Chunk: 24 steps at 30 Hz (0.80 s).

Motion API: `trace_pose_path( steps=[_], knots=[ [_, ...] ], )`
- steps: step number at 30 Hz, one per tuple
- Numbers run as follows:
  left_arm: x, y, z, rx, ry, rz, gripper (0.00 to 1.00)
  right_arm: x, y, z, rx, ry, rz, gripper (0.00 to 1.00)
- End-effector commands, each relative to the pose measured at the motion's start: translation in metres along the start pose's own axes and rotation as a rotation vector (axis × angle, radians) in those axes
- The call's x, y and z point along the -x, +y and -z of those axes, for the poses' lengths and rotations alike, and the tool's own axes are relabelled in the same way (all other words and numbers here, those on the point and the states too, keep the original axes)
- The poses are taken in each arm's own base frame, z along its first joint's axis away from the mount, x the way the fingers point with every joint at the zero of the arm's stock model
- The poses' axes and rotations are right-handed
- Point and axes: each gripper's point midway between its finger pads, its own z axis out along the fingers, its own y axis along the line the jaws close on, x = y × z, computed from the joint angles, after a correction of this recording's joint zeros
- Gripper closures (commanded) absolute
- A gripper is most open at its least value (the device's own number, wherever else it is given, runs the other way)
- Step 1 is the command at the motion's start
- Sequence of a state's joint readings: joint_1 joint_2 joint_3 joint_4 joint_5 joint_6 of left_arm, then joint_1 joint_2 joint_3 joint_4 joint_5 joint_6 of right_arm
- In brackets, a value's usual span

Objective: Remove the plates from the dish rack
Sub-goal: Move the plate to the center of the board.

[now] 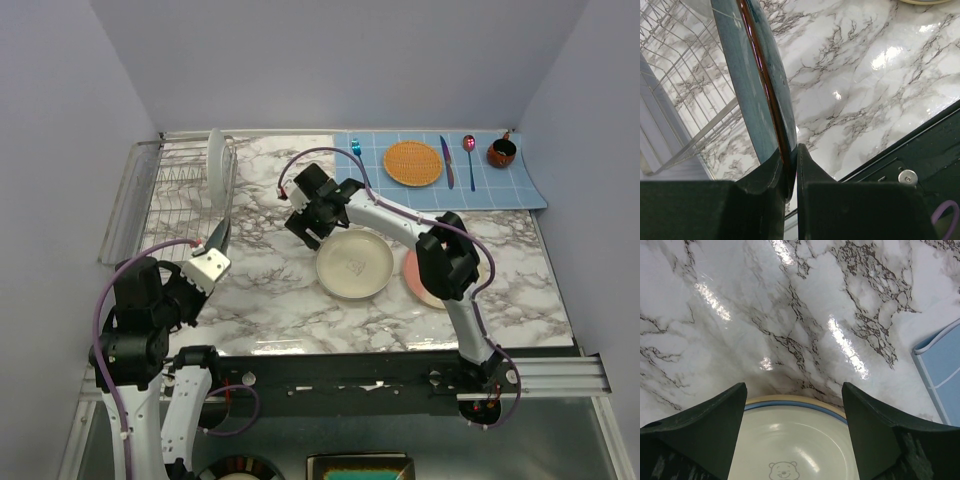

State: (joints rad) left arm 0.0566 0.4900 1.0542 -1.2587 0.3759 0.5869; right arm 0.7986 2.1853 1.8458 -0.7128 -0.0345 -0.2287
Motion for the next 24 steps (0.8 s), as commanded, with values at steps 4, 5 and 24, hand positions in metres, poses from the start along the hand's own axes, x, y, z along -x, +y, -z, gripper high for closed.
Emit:
trace_pose_path(
  steps=[4,5,24],
  knots=[
    [0.034,0.012,0.002,0.048,-0.155,-0.078,1.0,-0.009,0.011,-0.021,0.03,0.039,0.021,0.15],
    [0.032,0.011,0.0,0.043,-0.152,-0.076,1.0,-0.01,0.011,-0.022,0.032,0.039,0.02,0.15],
    [0.039,0.007,0.007,0.029,-0.174,-0.089,1.0,-0.042,0.021,-0.018,0.027,0.113,0.055,0.15]
  ],
)
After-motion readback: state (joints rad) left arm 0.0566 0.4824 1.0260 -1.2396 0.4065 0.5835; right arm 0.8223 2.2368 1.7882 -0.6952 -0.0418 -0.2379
